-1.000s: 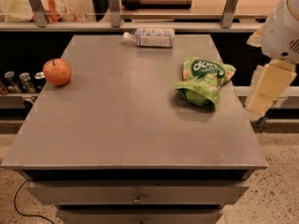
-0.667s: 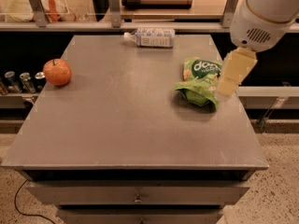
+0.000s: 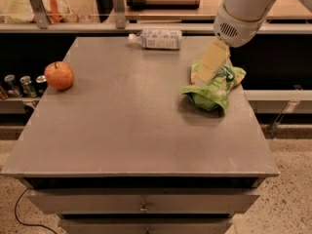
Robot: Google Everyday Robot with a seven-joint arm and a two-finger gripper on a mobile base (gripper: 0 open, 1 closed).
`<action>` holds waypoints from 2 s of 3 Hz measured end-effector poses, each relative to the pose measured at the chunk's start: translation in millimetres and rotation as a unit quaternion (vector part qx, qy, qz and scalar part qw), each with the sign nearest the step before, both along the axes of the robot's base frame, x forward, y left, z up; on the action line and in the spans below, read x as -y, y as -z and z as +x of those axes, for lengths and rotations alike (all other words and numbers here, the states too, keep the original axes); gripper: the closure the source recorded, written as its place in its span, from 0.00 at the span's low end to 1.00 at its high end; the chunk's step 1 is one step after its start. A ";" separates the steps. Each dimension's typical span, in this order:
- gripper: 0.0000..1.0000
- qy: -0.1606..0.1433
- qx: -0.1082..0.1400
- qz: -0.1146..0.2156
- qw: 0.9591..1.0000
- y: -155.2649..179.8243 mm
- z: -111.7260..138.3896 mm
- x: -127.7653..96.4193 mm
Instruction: Move green rice chip bag near apple
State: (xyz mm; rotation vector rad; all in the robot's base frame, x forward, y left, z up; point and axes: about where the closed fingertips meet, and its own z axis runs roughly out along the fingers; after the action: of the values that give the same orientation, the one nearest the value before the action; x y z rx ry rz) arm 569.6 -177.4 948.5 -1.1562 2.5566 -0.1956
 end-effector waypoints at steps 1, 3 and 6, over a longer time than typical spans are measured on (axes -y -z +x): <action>0.00 0.043 0.001 0.016 0.999 -0.3 0.0 -0.8; 0.00 0.205 -0.025 0.077 0.975 14.2 7.1 31.9; 0.00 0.386 -0.082 0.133 0.909 63.1 30.0 34.0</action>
Offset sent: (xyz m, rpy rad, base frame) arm 0.0057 -0.0317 -0.0140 0.1523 0.0543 -0.4646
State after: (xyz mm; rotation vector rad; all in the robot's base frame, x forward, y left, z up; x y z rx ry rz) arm 599.6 -211.4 885.4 -0.0177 2.9347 0.0810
